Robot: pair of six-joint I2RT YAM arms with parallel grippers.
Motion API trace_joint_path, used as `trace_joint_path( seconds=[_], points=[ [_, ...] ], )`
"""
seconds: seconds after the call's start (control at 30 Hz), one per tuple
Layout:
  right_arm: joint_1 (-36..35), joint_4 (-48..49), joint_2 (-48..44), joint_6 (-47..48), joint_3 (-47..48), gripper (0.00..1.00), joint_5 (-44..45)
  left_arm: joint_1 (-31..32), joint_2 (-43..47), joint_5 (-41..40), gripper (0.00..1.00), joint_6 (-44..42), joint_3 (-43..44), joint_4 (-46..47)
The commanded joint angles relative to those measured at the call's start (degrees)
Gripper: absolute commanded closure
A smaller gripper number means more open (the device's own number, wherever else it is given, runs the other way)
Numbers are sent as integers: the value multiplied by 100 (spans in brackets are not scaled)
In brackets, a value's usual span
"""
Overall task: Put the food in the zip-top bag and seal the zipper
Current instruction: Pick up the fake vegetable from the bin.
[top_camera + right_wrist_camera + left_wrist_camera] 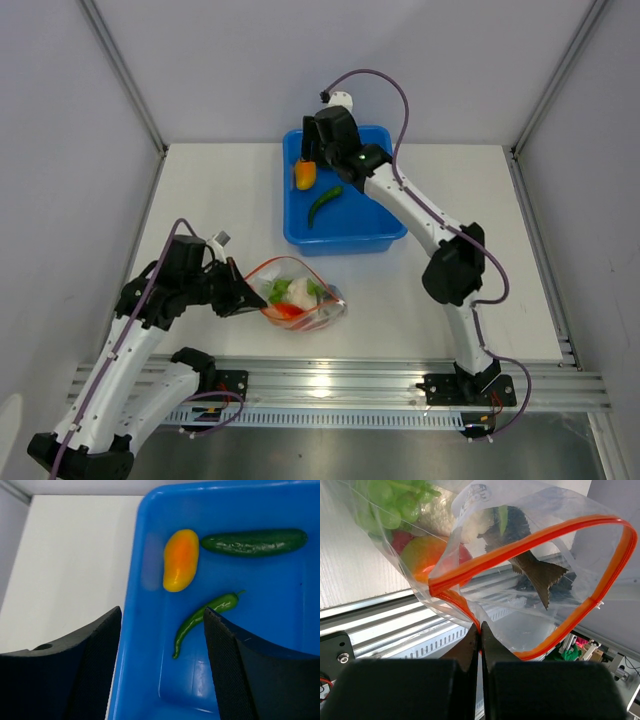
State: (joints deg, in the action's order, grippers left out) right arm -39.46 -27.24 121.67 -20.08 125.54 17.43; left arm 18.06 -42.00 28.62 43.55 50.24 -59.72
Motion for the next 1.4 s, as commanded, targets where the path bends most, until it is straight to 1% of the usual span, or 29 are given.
trace_joint_path(
  seconds=[0.0,0.03,0.2,0.3,0.43,0.53,0.77,0.97,1.07,1.13,1.37],
  points=[
    [87,-799,645,-777,1006,32,621,-31,174,12,99,-180,-93,57],
    [97,-870,743,-900,1156,32,647,-31,201,12,99,-171,-154,83],
    [193,-844,1087,-1524,982,33,700,-31,297,143,99,-206,-321,241],
    [246,-1133,1438,-1901,1069,34,727,-31,447,275,99,-207,-409,443],
    [334,-1388,1763,-2385,1017,35,542,-31,552,372,100,-224,-506,541],
    [387,-1354,2001,-2623,999,35,446,-31,552,425,99,-303,-524,558],
    [501,-1108,2458,-2765,1139,35,401,-31,605,574,99,-373,-603,716],
    [606,-967,2880,-2809,1412,35,77,-40,614,601,99,-470,-638,848],
    [615,-1186,3099,-2835,1692,38,59,-40,553,601,100,-514,-664,866],
    [615,-1265,3126,-2844,1685,43,24,-40,509,618,99,-523,-691,936],
    [641,-1249,2960,-2844,1448,70,-20,-31,368,636,100,-549,-673,980]
  ],
)
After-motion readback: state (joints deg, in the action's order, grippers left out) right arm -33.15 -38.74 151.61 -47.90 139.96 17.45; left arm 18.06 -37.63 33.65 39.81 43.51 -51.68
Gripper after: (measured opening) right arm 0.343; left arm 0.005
